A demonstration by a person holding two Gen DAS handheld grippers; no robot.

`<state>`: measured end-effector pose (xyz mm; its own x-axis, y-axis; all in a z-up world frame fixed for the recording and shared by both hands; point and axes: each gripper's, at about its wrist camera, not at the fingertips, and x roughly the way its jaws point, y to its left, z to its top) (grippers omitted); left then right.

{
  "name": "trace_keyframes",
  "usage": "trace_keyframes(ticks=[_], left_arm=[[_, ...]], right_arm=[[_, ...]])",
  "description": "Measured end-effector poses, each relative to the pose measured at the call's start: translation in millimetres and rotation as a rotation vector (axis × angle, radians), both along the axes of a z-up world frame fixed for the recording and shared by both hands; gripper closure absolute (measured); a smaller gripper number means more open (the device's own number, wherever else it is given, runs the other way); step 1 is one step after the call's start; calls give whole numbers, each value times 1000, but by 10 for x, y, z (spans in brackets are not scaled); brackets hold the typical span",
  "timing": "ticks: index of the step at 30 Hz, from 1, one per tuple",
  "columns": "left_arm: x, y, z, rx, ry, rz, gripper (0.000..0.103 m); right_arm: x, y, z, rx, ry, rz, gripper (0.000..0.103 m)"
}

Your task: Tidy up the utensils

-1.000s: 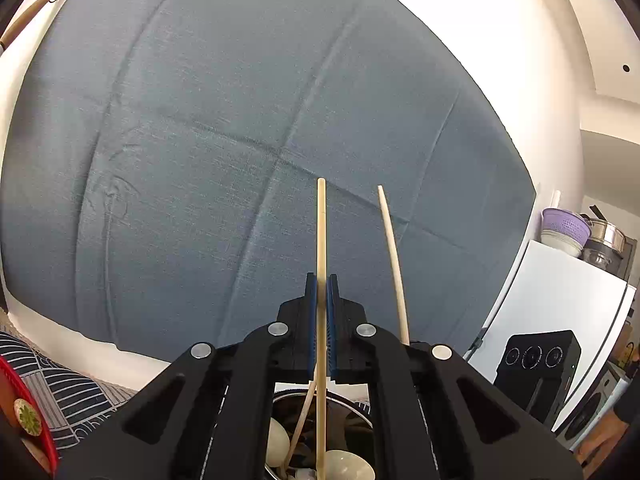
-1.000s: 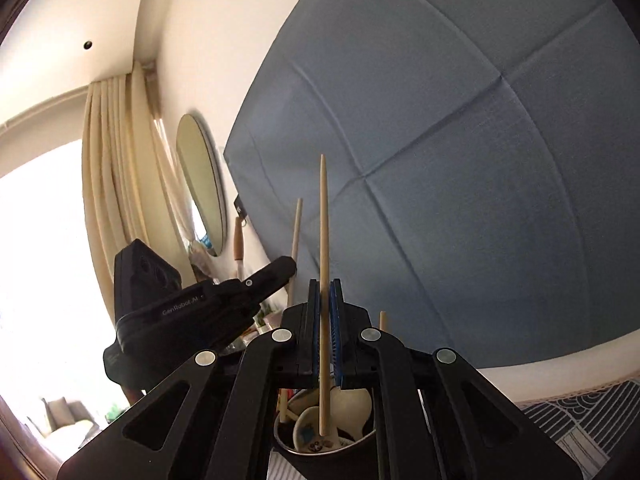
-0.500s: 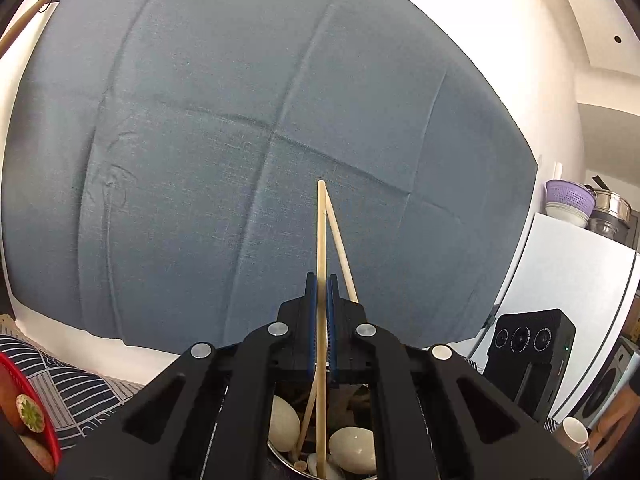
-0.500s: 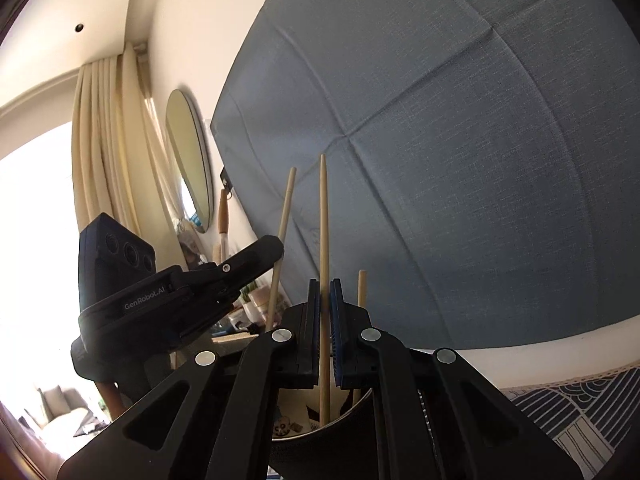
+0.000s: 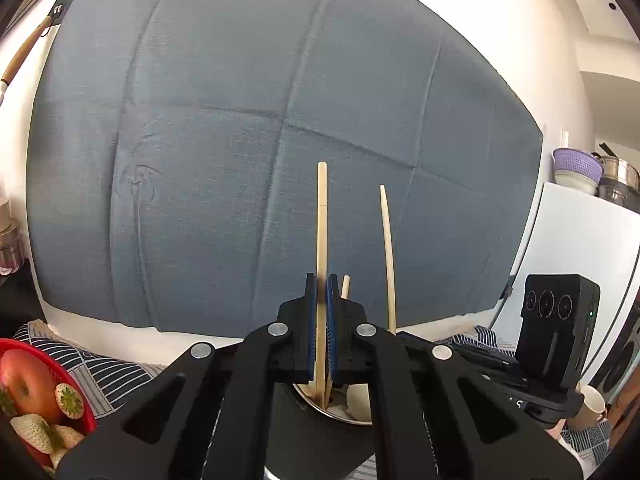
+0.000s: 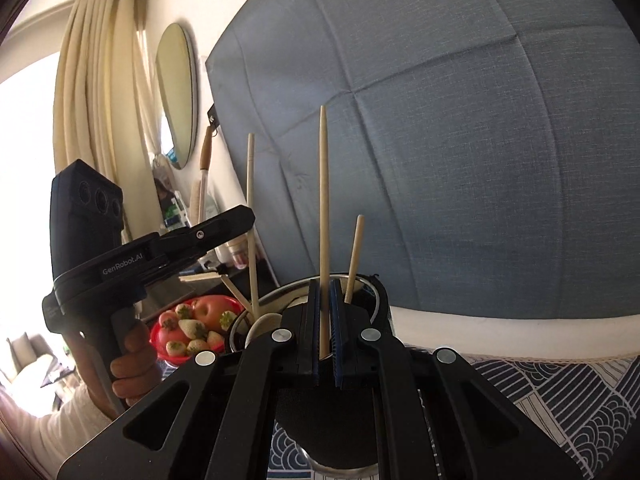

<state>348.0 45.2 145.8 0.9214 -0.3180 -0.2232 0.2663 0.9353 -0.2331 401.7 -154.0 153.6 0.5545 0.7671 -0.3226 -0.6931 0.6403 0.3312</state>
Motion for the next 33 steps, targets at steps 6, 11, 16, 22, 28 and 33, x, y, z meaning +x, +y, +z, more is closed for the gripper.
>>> trace_keyframes(ticks=[6, 11, 16, 22, 28, 33], left_arm=[[-81, -39, -49, 44, 28, 2, 98], [-106, -41, -80, 63, 66, 6, 98], [-130, -87, -81, 103, 94, 8, 98], [-185, -76, -47, 100, 114, 29, 92], [-337, -79, 2, 121, 108, 58, 41], [-512, -94, -27, 137, 113, 90, 21]], right_arm=[[-71, 3, -13, -56, 1, -9, 98], [-136, 26, 36, -89, -8, -13, 98], [-162, 47, 71, -128, 5, -19, 98], [-251, 47, 163, -180, -20, -62, 88], [-442, -35, 269, -221, -68, -113, 43], [-639, -89, 262, -267, -92, -158, 26]])
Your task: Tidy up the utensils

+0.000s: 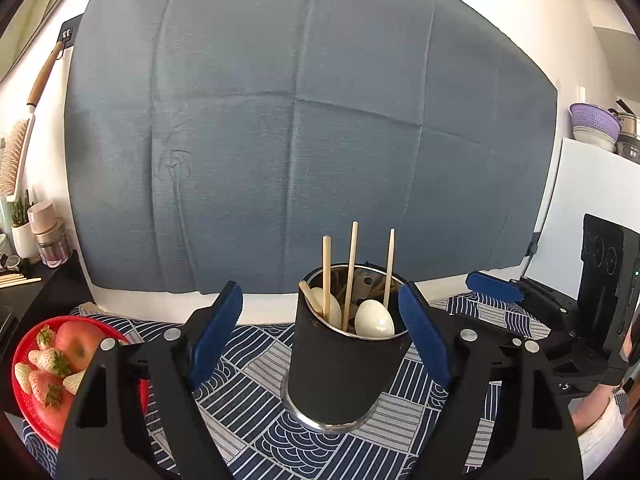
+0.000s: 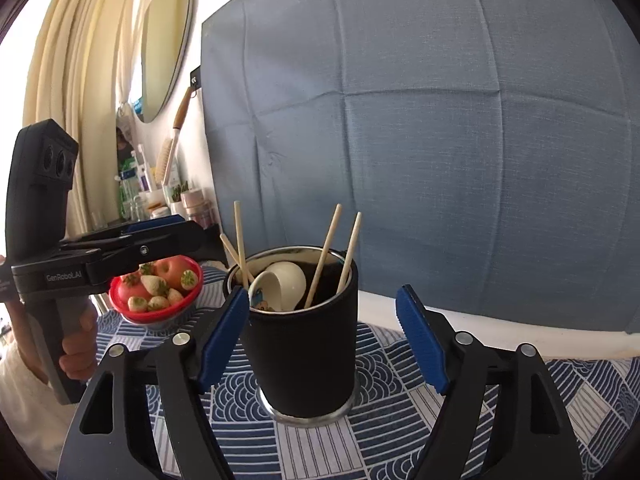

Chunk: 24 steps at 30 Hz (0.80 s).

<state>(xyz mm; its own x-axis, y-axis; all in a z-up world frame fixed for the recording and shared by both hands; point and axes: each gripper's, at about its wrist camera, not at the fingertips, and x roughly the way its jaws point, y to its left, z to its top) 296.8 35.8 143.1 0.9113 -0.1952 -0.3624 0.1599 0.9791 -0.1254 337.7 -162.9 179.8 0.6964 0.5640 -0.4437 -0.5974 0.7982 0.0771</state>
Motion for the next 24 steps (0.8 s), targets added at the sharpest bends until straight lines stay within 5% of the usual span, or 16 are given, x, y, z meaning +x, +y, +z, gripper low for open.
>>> trace_keyframes(ticks=[3, 8, 24], left_arm=[[-117, 20, -47, -11, 9, 8, 12], [-329, 47, -150, -4, 32, 45, 8], [-1001, -46, -678, 43, 111, 102, 6]], right_arm=[[-118, -45, -10, -22, -16, -41, 17], [-283, -177, -33, -3, -3, -65, 17], [-1028, -410, -333, -9, 19, -124, 16]])
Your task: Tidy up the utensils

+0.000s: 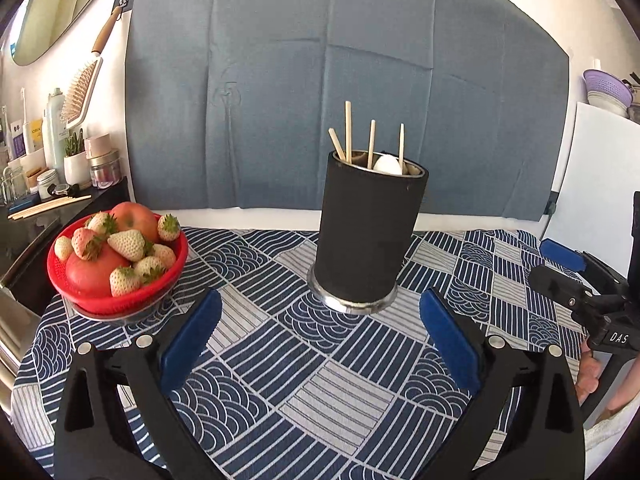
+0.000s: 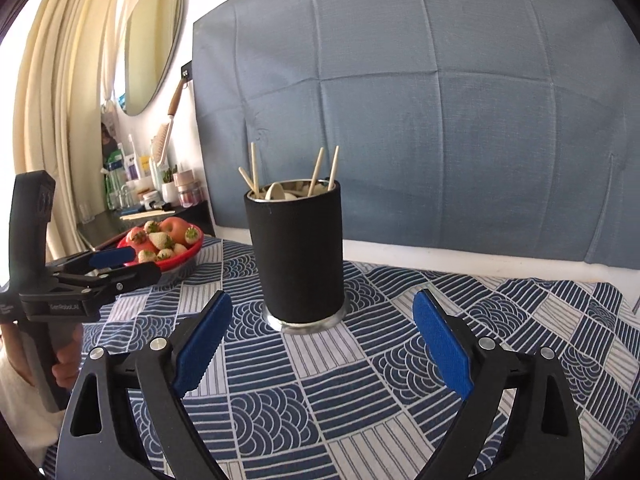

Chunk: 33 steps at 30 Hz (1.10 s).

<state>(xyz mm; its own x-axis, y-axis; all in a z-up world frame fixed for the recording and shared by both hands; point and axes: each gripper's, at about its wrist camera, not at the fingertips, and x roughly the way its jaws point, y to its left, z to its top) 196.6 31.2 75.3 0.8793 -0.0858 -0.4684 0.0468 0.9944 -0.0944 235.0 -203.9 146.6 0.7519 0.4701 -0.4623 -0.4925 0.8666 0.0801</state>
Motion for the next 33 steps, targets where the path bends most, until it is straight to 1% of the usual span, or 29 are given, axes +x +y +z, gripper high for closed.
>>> trace_keyframes(ticks=[7, 10, 13, 15, 17, 19, 21, 24, 29, 33], left_arm=[[-286, -109, -231, 34, 17, -6, 6], [-326, -122, -297, 16, 31, -13, 6], [-371, -156, -346, 57, 20, 11, 6], [-372, -168, -380, 54, 29, 1, 6], [-394, -161, -368, 46, 16, 15, 6], [-412, -171, -357, 56, 6, 26, 6], [-428, -186, -344, 67, -5, 29, 6], [-452, -198, -334, 76, -19, 33, 6], [-467, -196, -324, 80, -28, 45, 6], [-472, -203, -323, 87, -30, 47, 6]], right_arm=[[-315, -51, -202, -21, 14, -28, 15], [-406, -86, -241, -12, 17, -42, 14], [-477, -96, -282, -14, 11, -58, 14], [-508, -109, -286, -15, 4, -70, 13], [-527, -119, -284, -21, -4, -84, 11], [-529, -95, -301, -37, 2, -80, 9], [-552, -62, -303, -48, -10, -64, 8], [-548, -31, -289, -46, -8, -34, 8], [-537, -68, -283, -20, -1, -32, 8], [-536, -70, -283, -25, -1, -29, 8]])
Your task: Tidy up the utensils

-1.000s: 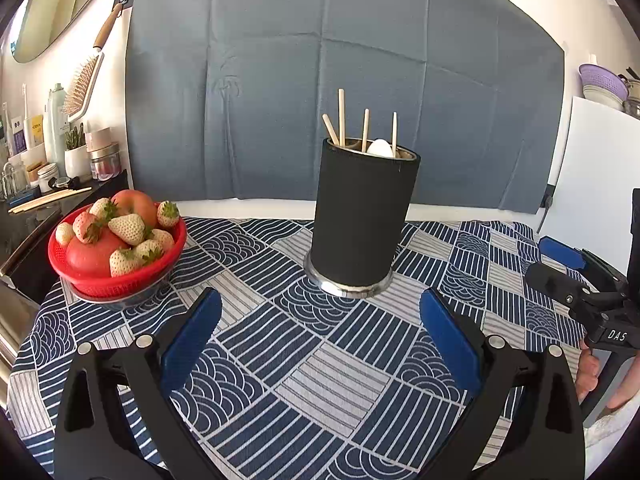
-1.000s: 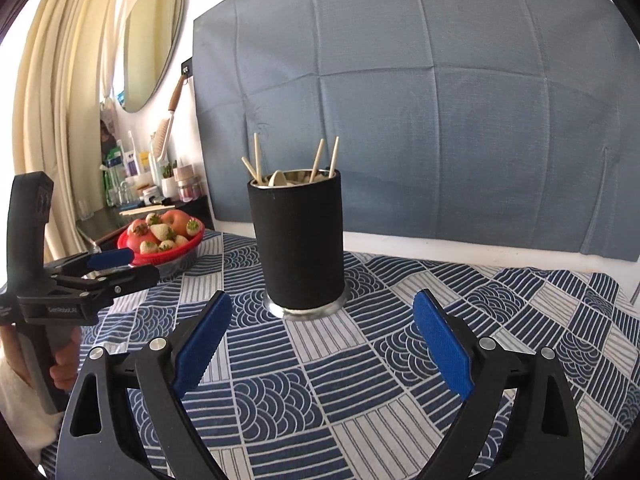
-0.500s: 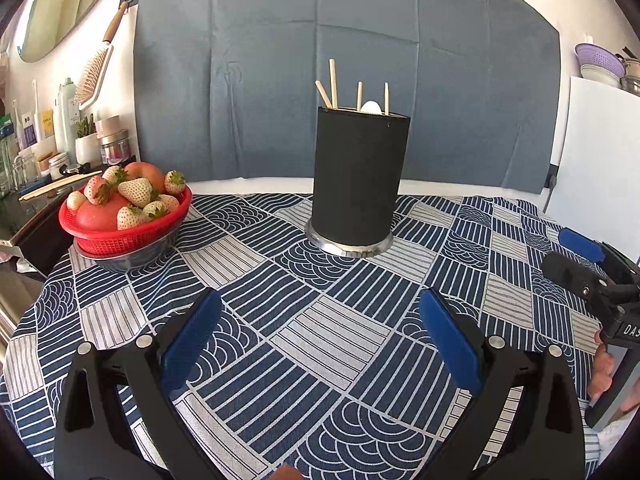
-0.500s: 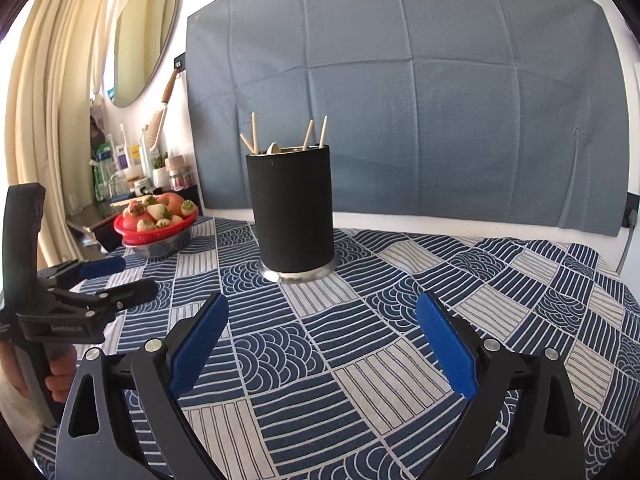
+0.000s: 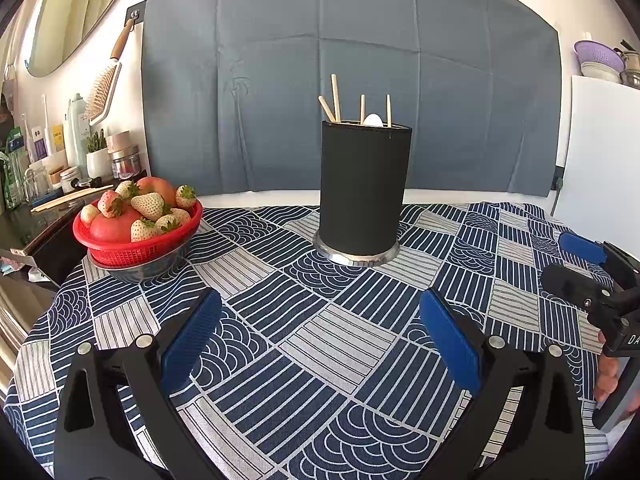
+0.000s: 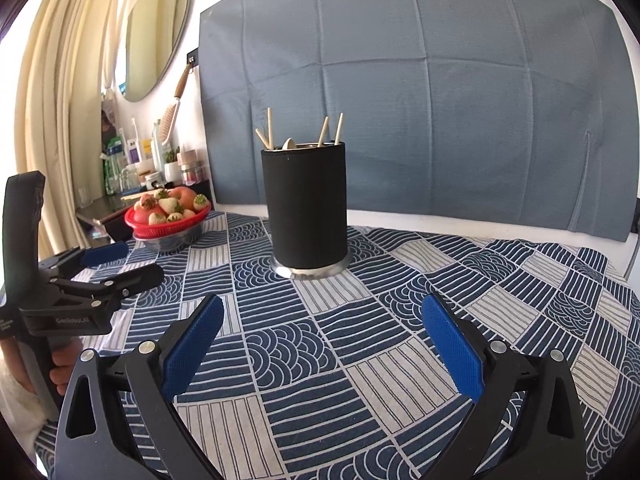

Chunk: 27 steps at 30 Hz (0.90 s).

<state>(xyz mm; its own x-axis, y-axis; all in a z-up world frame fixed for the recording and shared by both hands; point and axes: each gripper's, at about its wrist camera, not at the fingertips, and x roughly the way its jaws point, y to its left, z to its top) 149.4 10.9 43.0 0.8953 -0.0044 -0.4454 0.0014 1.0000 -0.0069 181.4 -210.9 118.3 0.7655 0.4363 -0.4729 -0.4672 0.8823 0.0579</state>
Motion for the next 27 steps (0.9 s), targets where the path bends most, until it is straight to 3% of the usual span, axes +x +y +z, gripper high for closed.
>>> trace_keyframes(ticks=[27], left_arm=[[19, 44, -4, -12, 9, 23, 6]], right_arm=[[22, -17, -9, 6, 13, -2, 8]])
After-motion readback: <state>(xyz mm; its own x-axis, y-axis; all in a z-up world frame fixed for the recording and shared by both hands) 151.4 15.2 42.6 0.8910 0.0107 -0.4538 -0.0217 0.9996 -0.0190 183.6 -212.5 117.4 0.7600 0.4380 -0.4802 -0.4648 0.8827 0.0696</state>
